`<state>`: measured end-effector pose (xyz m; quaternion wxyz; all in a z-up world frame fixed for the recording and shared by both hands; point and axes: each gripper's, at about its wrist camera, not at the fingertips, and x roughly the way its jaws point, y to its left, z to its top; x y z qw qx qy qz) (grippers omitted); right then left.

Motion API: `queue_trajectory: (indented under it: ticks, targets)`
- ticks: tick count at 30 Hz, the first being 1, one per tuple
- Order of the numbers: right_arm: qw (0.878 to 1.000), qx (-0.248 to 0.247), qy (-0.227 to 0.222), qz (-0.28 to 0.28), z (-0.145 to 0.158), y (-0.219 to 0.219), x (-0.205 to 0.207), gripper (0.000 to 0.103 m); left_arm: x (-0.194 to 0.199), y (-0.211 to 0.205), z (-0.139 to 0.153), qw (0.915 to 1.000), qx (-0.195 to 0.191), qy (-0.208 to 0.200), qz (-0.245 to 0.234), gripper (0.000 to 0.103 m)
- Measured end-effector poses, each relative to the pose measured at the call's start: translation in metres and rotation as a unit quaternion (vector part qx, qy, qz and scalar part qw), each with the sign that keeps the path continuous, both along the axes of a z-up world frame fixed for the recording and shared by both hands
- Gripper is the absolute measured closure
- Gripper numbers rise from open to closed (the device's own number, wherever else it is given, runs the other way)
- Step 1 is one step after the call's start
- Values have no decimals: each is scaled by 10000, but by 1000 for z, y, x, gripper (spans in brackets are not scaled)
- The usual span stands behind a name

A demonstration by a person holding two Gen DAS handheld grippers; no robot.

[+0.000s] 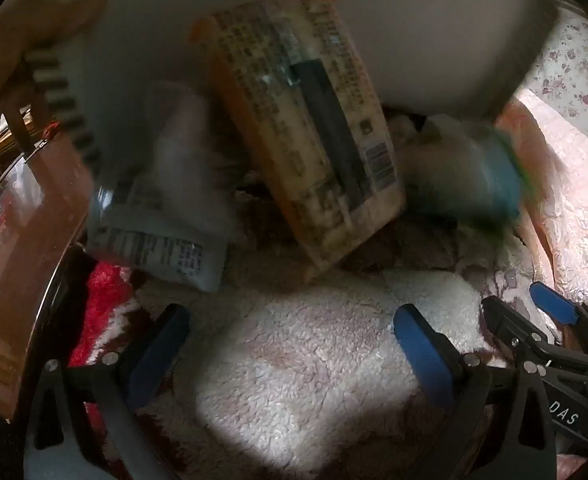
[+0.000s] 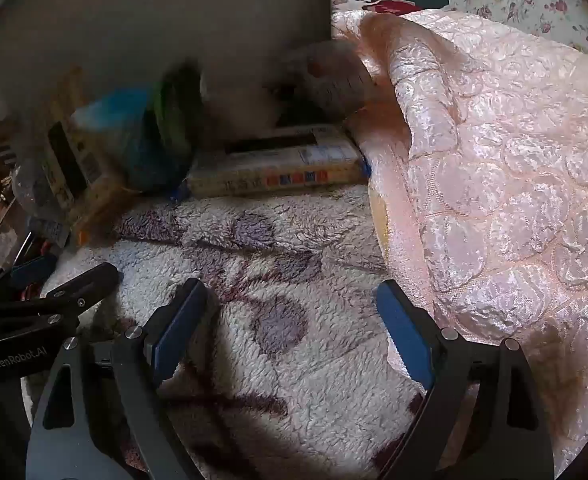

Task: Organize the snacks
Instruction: 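Move both tools over the snack pile on the sofa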

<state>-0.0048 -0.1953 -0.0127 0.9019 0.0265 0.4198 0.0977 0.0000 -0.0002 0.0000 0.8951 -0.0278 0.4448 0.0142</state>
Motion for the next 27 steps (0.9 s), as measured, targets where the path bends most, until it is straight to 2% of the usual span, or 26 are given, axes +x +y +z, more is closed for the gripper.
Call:
queue_trajectory:
  ticks: [27]
  targets:
    - [10000, 5, 4, 0, 0, 0, 0, 15, 3, -1, -1, 10000, -37, 2, 4, 0]
